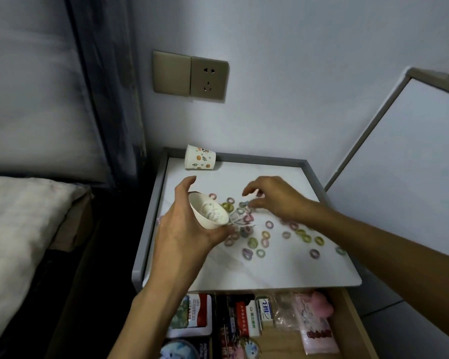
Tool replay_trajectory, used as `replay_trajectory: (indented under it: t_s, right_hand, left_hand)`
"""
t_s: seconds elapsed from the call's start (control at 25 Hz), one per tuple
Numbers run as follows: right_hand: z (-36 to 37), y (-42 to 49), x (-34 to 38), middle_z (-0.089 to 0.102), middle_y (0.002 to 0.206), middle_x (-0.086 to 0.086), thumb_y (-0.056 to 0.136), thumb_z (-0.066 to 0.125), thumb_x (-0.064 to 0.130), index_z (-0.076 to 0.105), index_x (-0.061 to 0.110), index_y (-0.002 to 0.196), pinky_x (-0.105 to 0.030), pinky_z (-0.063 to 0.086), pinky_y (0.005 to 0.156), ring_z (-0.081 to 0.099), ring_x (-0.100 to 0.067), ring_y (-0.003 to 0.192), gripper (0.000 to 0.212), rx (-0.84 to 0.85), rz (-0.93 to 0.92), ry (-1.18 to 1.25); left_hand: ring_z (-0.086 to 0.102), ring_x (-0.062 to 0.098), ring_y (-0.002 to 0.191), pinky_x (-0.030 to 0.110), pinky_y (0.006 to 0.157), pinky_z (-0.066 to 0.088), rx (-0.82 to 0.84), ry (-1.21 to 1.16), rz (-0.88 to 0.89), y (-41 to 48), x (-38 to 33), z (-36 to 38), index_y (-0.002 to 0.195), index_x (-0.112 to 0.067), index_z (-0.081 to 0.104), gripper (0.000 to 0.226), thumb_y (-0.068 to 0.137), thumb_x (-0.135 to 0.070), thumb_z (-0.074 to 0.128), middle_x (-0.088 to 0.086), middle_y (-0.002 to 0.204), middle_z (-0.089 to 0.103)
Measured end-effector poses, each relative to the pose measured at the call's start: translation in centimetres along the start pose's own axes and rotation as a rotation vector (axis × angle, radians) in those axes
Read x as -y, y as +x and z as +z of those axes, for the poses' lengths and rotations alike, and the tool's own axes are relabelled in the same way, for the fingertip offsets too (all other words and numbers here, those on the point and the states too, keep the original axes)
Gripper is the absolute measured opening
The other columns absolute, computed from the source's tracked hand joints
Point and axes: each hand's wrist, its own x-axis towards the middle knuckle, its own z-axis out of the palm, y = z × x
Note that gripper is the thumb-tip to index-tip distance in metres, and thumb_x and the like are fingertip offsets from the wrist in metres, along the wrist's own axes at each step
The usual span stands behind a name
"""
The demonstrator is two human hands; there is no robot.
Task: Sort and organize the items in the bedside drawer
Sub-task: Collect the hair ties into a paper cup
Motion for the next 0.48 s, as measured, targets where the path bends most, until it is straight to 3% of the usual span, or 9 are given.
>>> replay_trajectory:
  t_s: [0.16,0.36,0.48]
  right_hand:
    - [4.4,1.6,-1.7,0.056,0.123,-0.006,0.084,0.074,0.038,0.059,0.023,0.128,-0.031,0.047,0.085,0.059,-0.024,0.107,0.049,0.045,0.186,0.003]
    - [6.3,2.1,-2.3,0.065,0.107,-0.008,0.087,0.072,0.016,0.072,0.013,0.100,-0.018,0.041,0.070,0.061,-0.018,0.093,0.014,-0.096,0.192,0.174]
    - [5.4,1.7,-2.8,0.072,0.099,-0.004,0.086,0.072,0.015,0.074,0.012,0.097,-0.010,0.041,0.067,0.063,-0.014,0.089,0.011,-0.127,0.243,0.249]
  left_hand:
    - [0.050,0.009,0.098,0.023,0.082,0.042,-0.011,-0.005,0.000,0.0,-0.1,-0.4,0.144,-0.035,0.030,0.103,0.061,-0.033,0.090,-0.013,0.108,0.051]
    - [0.055,0.018,0.110,0.036,0.091,0.050,-0.014,0.004,-0.003,0.2,0.1,-0.3,0.143,-0.038,0.029,0.104,0.059,-0.035,0.091,-0.011,0.112,0.055]
    - [0.056,0.017,0.109,0.035,0.090,0.050,-0.016,-0.004,-0.007,0.1,0.1,-0.2,0.143,-0.038,0.029,0.104,0.059,-0.036,0.090,-0.007,0.118,0.058]
